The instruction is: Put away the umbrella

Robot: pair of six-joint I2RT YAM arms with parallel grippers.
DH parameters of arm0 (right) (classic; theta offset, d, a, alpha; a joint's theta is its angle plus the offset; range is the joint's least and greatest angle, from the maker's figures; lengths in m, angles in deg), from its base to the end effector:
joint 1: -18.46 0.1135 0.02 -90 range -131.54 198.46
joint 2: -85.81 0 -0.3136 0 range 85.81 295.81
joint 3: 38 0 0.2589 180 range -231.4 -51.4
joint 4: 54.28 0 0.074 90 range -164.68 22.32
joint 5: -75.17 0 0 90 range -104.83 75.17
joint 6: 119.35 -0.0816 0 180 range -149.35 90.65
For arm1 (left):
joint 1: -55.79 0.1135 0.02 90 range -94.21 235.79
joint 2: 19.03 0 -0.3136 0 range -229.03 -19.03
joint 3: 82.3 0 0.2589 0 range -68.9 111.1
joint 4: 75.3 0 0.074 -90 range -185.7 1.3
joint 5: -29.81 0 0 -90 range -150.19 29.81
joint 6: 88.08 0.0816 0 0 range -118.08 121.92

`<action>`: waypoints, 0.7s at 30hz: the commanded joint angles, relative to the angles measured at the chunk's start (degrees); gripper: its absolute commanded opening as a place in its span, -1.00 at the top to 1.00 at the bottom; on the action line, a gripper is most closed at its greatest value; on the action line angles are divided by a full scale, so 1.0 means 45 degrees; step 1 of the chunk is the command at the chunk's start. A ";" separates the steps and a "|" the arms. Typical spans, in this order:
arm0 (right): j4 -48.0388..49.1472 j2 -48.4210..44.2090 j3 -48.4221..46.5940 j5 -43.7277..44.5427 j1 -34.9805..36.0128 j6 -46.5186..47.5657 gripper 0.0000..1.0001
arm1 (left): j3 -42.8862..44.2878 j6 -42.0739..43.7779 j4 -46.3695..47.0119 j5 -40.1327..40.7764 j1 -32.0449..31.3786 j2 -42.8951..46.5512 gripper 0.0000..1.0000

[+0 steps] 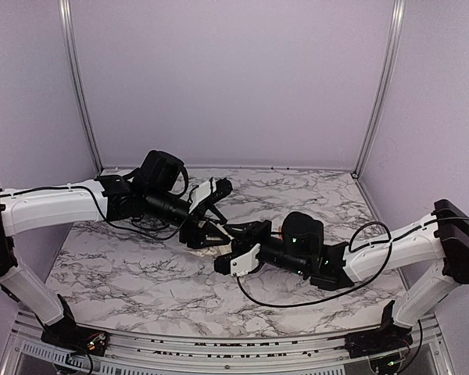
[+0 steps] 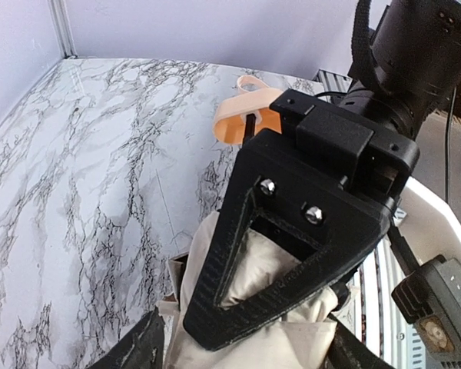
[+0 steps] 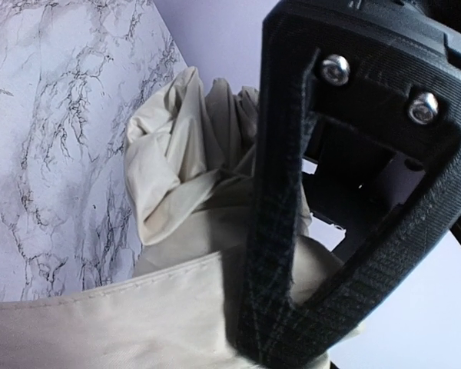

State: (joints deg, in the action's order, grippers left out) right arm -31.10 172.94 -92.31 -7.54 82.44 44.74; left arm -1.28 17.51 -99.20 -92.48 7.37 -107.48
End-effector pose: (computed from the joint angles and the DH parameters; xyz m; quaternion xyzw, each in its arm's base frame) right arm 0.1736 0.3321 0.2604 -0.6973 0.3111 -0.1051 0.6371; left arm 0.2265 -0.3209 0.3192 0.5593 0.6379 -0.3655 0.3829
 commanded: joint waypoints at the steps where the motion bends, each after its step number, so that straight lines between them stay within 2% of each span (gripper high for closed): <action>1: 0.2844 -0.0735 0.0199 0.0563 0.0222 0.0234 1.00 | -0.0722 0.0621 -0.0302 0.0322 0.0087 -0.0206 -0.43; 10: 0.3531 -0.0854 0.0064 0.0461 0.0253 0.0176 1.00 | -0.0699 0.0809 -0.0127 0.0830 0.0058 -0.0972 -0.50; 21: 0.4120 -0.1018 0.0039 0.0631 0.0253 -0.0019 1.00 | -0.1474 0.0816 0.1083 0.1533 0.0058 -0.0988 -0.56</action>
State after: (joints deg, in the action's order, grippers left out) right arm -29.62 172.90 -88.98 -4.74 82.86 47.27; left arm -5.42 20.48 -93.52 -91.50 7.15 -110.08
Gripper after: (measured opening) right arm 0.347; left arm 0.780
